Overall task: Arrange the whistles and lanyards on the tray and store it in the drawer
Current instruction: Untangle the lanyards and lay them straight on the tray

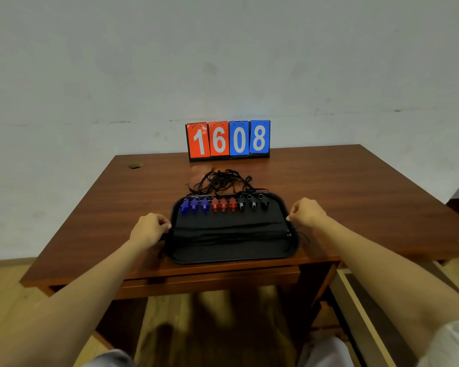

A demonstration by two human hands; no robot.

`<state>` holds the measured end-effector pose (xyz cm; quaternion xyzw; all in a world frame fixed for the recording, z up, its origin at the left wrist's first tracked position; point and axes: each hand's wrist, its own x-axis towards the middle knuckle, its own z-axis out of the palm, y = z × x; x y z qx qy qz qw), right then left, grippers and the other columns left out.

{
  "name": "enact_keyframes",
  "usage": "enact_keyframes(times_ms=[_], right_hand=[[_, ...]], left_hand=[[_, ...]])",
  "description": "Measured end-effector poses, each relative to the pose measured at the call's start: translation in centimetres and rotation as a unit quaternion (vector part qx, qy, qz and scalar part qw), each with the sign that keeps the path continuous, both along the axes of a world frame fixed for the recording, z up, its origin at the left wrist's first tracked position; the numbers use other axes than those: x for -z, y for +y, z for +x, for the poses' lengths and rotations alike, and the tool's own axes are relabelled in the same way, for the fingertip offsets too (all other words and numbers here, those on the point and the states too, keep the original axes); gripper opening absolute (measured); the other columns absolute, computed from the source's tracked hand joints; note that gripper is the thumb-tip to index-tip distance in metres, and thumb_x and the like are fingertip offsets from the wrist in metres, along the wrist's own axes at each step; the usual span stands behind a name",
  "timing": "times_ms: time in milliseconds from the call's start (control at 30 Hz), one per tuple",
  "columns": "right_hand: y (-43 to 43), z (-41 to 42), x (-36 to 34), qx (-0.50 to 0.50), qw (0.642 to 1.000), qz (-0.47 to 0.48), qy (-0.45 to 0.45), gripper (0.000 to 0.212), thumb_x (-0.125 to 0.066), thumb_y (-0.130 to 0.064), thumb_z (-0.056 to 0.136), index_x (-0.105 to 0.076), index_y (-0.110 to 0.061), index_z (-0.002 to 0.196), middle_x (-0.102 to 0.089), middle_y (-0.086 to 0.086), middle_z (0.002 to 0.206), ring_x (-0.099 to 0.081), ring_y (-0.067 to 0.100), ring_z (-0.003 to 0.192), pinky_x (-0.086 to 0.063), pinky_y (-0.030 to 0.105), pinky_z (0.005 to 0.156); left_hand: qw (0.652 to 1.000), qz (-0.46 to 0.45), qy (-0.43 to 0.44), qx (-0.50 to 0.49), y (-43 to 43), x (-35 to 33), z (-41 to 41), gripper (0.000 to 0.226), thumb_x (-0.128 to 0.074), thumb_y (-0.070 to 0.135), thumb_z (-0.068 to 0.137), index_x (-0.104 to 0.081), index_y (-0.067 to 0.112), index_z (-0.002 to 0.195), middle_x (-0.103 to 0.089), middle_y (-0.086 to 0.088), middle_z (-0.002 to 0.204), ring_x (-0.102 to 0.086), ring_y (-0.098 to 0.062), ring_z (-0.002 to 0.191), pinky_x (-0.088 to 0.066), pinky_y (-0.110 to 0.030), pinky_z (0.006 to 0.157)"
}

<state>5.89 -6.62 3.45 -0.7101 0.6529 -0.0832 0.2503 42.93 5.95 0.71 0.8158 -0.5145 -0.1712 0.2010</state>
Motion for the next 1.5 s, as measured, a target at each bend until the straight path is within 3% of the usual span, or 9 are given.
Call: enact_keyframes(times_ms=[167,367,500,667,800,967,1100,1200,1500], right_hand=[[0.3,0.1,1.2,0.012,1.0,-0.007,0.014,0.025,-0.066,-0.022,0.087,-0.073,0.001,0.086,-0.072,0.014,0.086,-0.063,0.025,0.072,-0.052,0.035,0.068],[0.4,0.1,1.7,0.008,0.997,-0.032,0.069,0.021,-0.065,-0.027,0.086,-0.068,-0.006,0.088,-0.07,0.011,0.086,-0.065,0.031,0.086,-0.054,0.042,0.08],[0.4,-0.2,1.8,0.017,0.995,-0.043,0.088,0.017,-0.062,-0.024,0.087,-0.067,-0.008,0.087,-0.068,0.01,0.086,-0.062,0.031,0.087,-0.05,0.04,0.083],[0.2,-0.4,2.2,0.019,0.993,-0.045,0.106,0.017,-0.062,-0.024,0.086,-0.068,-0.009,0.082,-0.065,0.007,0.08,-0.061,0.03,0.086,-0.047,0.041,0.084],[0.3,-0.5,2.3,0.017,0.993,-0.047,0.111,0.015,-0.061,-0.023,0.086,-0.067,-0.01,0.085,-0.066,0.008,0.085,-0.061,0.031,0.09,-0.047,0.042,0.087],[0.3,-0.7,2.5,0.004,0.993,-0.047,0.112,0.015,-0.061,-0.023,0.086,-0.068,-0.01,0.09,-0.067,0.008,0.089,-0.06,0.031,0.092,-0.048,0.043,0.087],[0.4,-0.5,2.3,-0.018,0.991,-0.077,0.11,0.012,-0.059,-0.023,0.087,-0.066,-0.014,0.093,-0.066,0.008,0.101,-0.053,0.031,0.106,-0.046,0.045,0.09],[0.4,0.1,2.2,-0.055,0.988,-0.097,0.108,0.005,-0.058,-0.02,0.089,-0.062,-0.02,0.092,-0.061,0.006,0.111,-0.044,0.03,0.116,-0.042,0.044,0.092],[0.9,0.9,3.3,-0.132,0.978,-0.077,0.143,0.023,-0.055,-0.02,0.094,-0.062,-0.02,0.115,-0.056,0.006,0.123,-0.037,0.029,0.125,-0.032,0.045,0.102]], left_hand=[[1.0,-0.014,-0.006,-0.007,0.3,0.7,-0.2,0.013,-0.057,0.02,0.092,-0.068,0.014,0.093,-0.069,-0.005,0.094,-0.06,-0.019,0.082,-0.051,-0.034,0.075],[1.0,-0.027,-0.006,-0.008,0.2,1.0,-1.2,0.012,-0.059,0.025,0.091,-0.067,0.017,0.087,-0.067,-0.002,0.085,-0.062,-0.021,0.073,-0.052,-0.035,0.068],[0.999,-0.043,-0.027,-0.001,-0.2,1.3,-1.7,0.012,-0.062,0.025,0.089,-0.07,0.019,0.083,-0.069,-0.001,0.088,-0.063,-0.02,0.086,-0.053,-0.037,0.078],[0.997,-0.033,-0.063,-0.001,-0.3,1.7,-1.8,0.012,-0.063,0.029,0.088,-0.07,0.024,0.081,-0.07,0.0,0.091,-0.064,-0.022,0.088,-0.052,-0.039,0.081],[0.993,-0.021,-0.114,-0.003,-0.7,2.1,-2.1,0.015,-0.06,0.033,0.089,-0.073,0.024,0.088,-0.066,-0.003,0.101,-0.057,-0.026,0.103,-0.042,-0.041,0.091],[0.988,0.045,-0.148,-0.016,-0.8,2.1,-2.5,0.015,-0.057,0.037,0.09,-0.07,0.03,0.093,-0.054,-0.004,0.116,-0.037,-0.03,0.121,-0.026,-0.047,0.102],[0.983,0.044,-0.179,0.005,-0.8,2.0,-2.8,0.023,-0.056,0.043,0.089,-0.066,0.033,0.106,-0.048,-0.003,0.128,-0.029,-0.031,0.128,-0.019,-0.049,0.106],[0.98,0.023,-0.191,0.045,-0.9,2.1,-3.3,0.027,-0.054,0.045,0.089,-0.063,0.033,0.112,-0.047,-0.001,0.132,-0.028,-0.028,0.13,-0.018,-0.049,0.105],[0.967,0.024,-0.214,0.134,-1.0,2.8,-4.8,0.029,-0.046,0.041,0.095,-0.06,0.035,0.119,-0.05,0.006,0.131,-0.032,-0.02,0.13,-0.016,-0.047,0.106]])
